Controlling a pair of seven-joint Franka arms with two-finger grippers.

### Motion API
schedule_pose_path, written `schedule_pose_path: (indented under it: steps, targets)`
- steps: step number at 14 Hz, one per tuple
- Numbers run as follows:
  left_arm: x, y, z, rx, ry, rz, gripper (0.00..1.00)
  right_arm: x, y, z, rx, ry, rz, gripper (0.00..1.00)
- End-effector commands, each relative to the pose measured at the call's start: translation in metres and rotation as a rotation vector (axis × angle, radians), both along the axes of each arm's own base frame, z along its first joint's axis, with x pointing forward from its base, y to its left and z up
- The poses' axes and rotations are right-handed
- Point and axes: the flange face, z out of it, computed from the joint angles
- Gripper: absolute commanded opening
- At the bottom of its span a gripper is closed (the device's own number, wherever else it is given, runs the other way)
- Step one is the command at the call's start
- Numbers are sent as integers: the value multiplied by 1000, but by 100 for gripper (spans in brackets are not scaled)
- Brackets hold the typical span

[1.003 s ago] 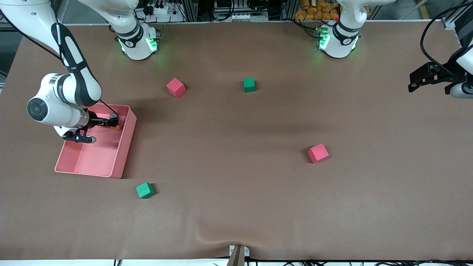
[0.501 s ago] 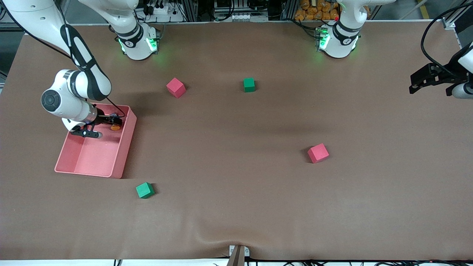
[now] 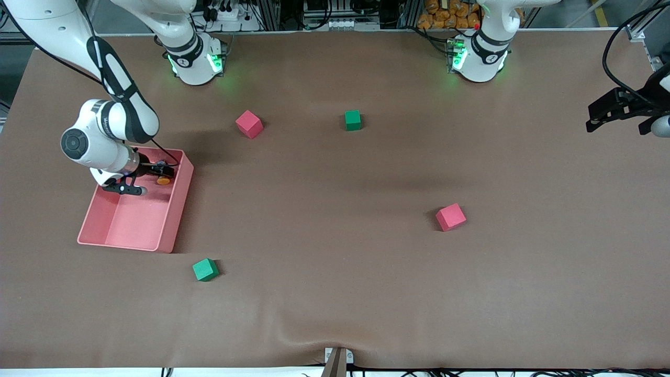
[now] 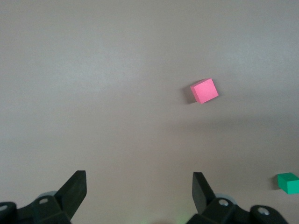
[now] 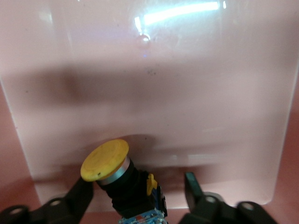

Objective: Place and upright button with both arms
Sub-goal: 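Lower the right gripper and grasp the yellow button's base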

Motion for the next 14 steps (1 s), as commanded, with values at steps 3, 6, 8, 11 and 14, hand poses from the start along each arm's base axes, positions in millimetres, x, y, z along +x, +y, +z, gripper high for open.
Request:
schedule_pose_path:
  steps: [3,6,8,11,14]
  targets:
    - [1,0,-3,-44,8,-13,100,-9,7,-2,12,43,19,0]
    - [3,-1,-6,-48,14,-7,100,-7,7,0,11,38,21,0]
    - [4,-1,-9,-47,20,-12,100,-2,6,6,8,20,21,0]
    - [4,0,-9,-43,20,-13,100,11,4,27,4,-30,48,0]
    - [1,20,-3,-47,12,-15,100,30,-2,57,3,-85,98,0]
